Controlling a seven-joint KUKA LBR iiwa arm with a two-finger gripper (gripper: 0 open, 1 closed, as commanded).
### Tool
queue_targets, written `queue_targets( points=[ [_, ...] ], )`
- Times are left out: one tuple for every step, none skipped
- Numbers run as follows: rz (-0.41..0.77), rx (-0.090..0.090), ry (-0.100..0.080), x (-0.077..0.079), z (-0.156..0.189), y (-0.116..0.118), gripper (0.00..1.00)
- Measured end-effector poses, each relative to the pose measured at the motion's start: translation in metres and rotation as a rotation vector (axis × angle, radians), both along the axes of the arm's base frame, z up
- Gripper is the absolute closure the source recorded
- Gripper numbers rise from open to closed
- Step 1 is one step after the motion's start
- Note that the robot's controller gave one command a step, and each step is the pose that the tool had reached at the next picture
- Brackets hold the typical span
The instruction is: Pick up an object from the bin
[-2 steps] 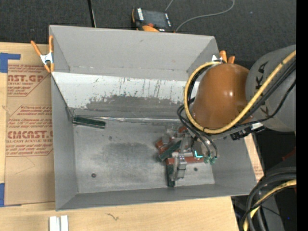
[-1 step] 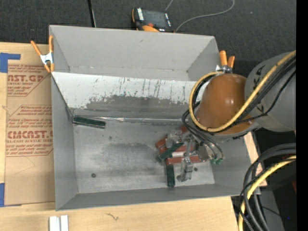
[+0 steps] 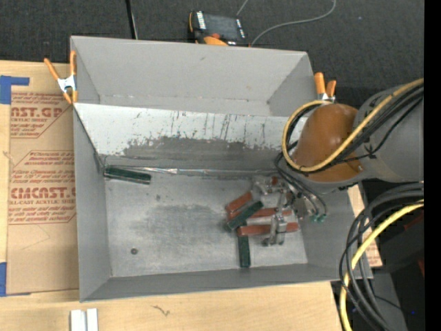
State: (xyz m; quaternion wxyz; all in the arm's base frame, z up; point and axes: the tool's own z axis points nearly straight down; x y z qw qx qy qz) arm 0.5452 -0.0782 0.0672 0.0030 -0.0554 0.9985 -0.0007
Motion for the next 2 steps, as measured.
queue_targets(
  points=[
    [0.002,0.001,-0.012,0.004,0.008,0.003,1.00],
    [0.267,-0.003,-0.002,-0.005,0.176,-0.018,1.00]
  ],
)
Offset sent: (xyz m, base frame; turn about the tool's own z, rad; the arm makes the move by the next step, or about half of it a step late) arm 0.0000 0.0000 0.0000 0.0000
